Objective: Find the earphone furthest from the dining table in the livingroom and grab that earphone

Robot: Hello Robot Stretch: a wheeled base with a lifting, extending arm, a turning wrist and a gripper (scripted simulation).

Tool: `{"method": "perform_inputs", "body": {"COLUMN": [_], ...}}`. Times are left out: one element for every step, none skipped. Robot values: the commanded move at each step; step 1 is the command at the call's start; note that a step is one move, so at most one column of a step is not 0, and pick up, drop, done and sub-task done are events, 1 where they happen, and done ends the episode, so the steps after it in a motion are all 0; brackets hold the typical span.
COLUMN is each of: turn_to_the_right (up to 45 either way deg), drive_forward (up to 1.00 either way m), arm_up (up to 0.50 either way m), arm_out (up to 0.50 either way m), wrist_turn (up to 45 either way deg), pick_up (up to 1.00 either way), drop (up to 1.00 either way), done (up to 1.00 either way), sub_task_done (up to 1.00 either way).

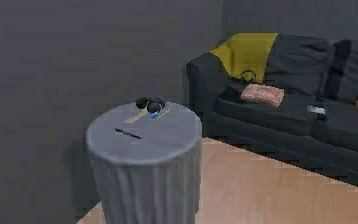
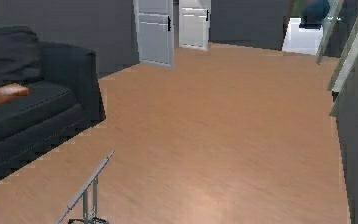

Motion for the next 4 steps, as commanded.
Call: {"method": "perform_inputs", "body": {"turn_to_the_right": [-3.0, 0.0, 45.0, 15.0], "drive_forward": [0.00, 0.40, 0.00, 0.00], "arm_up": [0.00, 0.00, 0.00, 0.00], "arm_out": [0.00, 0.00, 0.00, 0.00], "wrist_turn": [0.0, 0.0, 0.0, 0.0], "pick_up": [0.00, 0.00, 0.00, 0.00], "drop": [0.00, 0.00, 0.00, 0.00], "done": [0.00, 0.00, 0.00, 0.00], "sub_task_done": [0.00, 0.00, 0.00, 0.00]}}
